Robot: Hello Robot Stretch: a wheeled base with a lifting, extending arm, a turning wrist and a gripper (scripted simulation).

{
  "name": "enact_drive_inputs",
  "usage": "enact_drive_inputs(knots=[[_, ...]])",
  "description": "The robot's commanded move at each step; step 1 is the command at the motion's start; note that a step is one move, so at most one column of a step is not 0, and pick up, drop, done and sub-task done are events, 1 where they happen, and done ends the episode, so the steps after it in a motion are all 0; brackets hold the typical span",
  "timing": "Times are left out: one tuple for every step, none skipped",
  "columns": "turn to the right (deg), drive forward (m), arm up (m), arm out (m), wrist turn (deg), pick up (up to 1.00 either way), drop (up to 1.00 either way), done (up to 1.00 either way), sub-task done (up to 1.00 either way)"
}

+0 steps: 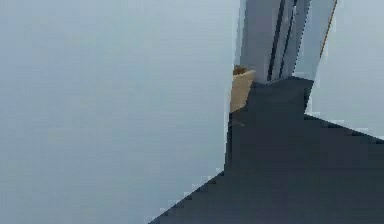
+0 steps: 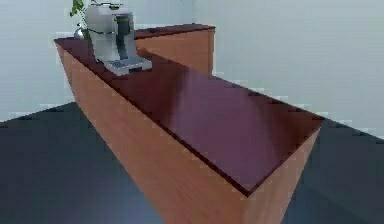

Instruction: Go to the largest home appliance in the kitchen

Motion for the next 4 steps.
enact_drive_inputs(knots=[[33.0, 0.00, 0.00, 0.00, 0.0, 0.00, 0.00, 0.00, 0.00], [0.0, 1.00, 0.00, 0.00, 0.0, 0.00, 0.00, 0.00, 0.00], [0.0, 1.00, 0.00, 0.00, 0.0, 0.00, 0.00, 0.00, 0.00], [6.0, 0.00, 0.00, 0.00, 0.0, 0.00, 0.00, 0.00, 0.00]])
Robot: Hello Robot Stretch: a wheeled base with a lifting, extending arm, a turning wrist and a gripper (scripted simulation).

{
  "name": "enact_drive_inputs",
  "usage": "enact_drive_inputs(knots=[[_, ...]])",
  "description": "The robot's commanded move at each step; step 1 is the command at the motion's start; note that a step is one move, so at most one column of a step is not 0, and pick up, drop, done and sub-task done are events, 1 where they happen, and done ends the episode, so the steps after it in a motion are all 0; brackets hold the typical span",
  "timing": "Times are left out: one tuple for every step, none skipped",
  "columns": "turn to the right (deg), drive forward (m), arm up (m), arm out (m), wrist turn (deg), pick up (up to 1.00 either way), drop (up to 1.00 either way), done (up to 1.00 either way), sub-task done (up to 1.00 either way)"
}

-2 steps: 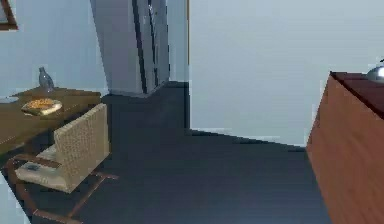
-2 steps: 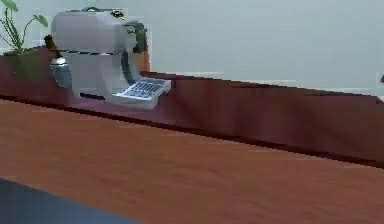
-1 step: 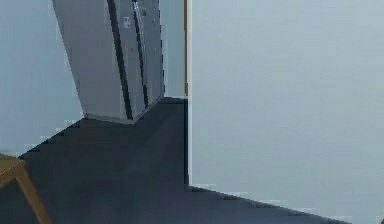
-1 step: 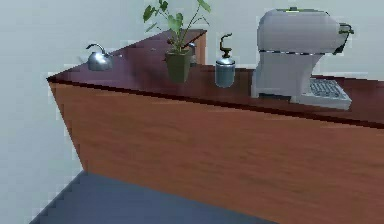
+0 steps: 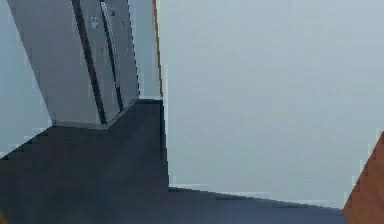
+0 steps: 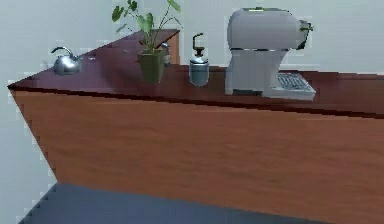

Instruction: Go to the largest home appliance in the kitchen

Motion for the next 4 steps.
enact_drive_inputs(knots=[[0.0, 0.50, 0.00, 0.00, 0.0, 0.00, 0.00, 0.00, 0.00], [-42.0, 0.00, 0.00, 0.00, 0.0, 0.00, 0.00, 0.00, 0.00], [0.0, 1.00, 0.00, 0.00, 0.0, 0.00, 0.00, 0.00, 0.00], [-3.0, 0.00, 0.00, 0.00, 0.0, 0.00, 0.00, 0.00, 0.00]])
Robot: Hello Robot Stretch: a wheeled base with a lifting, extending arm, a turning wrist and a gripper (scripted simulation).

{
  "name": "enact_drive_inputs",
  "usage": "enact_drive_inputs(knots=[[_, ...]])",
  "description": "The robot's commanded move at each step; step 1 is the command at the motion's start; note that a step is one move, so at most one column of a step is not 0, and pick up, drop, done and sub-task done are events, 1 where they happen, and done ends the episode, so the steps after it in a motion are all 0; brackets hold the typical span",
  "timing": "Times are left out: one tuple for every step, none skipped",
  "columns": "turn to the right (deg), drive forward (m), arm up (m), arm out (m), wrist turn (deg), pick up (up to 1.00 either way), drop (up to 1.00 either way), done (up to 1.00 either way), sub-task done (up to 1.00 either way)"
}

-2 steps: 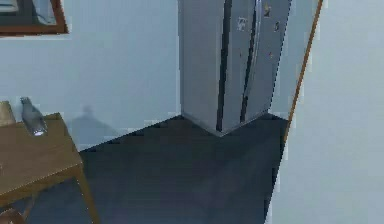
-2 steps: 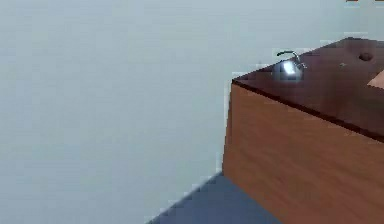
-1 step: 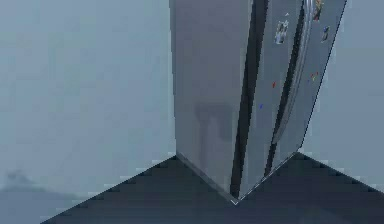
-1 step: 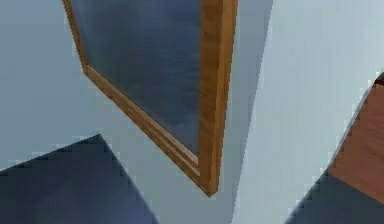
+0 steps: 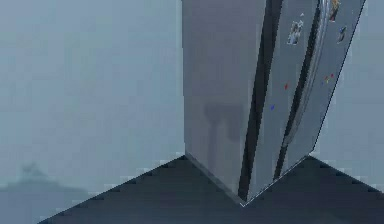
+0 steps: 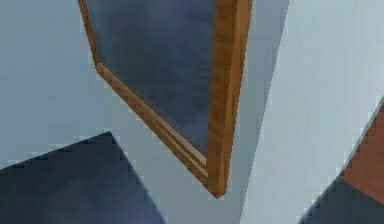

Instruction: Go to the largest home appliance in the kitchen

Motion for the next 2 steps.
enact_drive_inputs(knots=[[0.0, 0.50, 0.00, 0.00, 0.0, 0.00, 0.00, 0.00, 0.00], [24.0, 0.00, 0.00, 0.00, 0.0, 0.00, 0.00, 0.00, 0.00]])
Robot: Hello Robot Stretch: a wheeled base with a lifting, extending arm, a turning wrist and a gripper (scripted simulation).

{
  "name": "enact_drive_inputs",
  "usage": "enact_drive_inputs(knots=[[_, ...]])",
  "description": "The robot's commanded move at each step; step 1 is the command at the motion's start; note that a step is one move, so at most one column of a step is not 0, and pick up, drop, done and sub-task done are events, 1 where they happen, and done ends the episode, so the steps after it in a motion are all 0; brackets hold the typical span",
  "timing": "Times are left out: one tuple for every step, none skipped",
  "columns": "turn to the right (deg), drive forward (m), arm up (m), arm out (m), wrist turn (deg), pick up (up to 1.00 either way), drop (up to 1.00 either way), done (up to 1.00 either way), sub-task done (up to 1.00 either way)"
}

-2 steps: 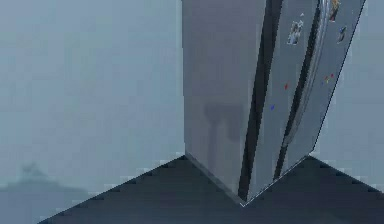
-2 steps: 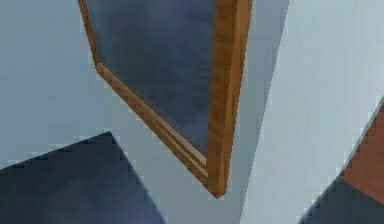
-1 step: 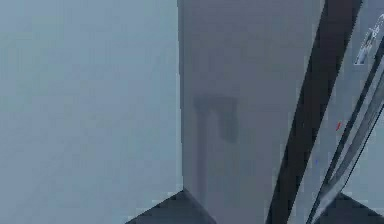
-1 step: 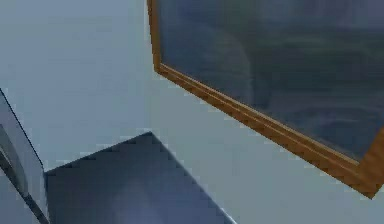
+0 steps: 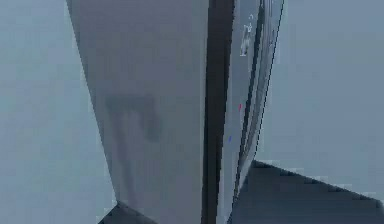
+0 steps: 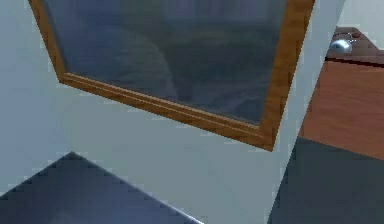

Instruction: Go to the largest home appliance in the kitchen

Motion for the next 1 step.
enact_drive_inputs(knots=[[0.0, 0.00, 0.00, 0.00, 0.0, 0.00, 0.00, 1.00, 0.00]])
